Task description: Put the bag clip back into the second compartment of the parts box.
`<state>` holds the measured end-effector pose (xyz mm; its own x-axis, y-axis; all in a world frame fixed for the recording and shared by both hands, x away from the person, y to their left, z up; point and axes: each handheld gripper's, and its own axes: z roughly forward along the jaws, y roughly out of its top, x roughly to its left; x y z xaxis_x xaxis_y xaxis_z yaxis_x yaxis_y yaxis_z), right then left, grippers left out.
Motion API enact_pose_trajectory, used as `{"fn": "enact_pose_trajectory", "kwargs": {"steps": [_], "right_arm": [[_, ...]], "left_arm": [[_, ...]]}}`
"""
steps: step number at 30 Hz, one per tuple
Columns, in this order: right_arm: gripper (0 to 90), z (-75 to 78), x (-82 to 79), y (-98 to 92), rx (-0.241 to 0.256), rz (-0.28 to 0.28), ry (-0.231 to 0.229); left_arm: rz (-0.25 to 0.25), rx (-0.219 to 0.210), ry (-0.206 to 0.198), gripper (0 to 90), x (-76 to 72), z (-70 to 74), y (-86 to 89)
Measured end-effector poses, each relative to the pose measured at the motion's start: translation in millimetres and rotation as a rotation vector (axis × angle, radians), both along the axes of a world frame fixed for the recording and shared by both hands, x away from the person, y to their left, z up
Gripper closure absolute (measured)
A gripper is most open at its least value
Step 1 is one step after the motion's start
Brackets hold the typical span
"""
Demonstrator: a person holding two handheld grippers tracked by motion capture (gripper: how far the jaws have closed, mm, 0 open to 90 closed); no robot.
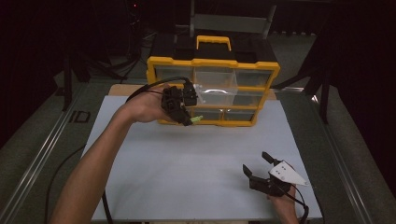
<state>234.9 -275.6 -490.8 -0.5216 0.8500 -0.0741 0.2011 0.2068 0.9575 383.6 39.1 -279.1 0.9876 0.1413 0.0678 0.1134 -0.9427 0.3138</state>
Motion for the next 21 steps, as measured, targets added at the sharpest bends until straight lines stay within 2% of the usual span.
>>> {"fn": "enact_pose_trajectory", "kwargs": {"steps": [21], "right_arm": [[14.3, -0.4, 0.5, -0.3, -0.001, 0.002, 0.0]], "left_arm": [[-0.063, -0.014, -0.005, 80.4, 9.8, 26.5, -14.5]]}}
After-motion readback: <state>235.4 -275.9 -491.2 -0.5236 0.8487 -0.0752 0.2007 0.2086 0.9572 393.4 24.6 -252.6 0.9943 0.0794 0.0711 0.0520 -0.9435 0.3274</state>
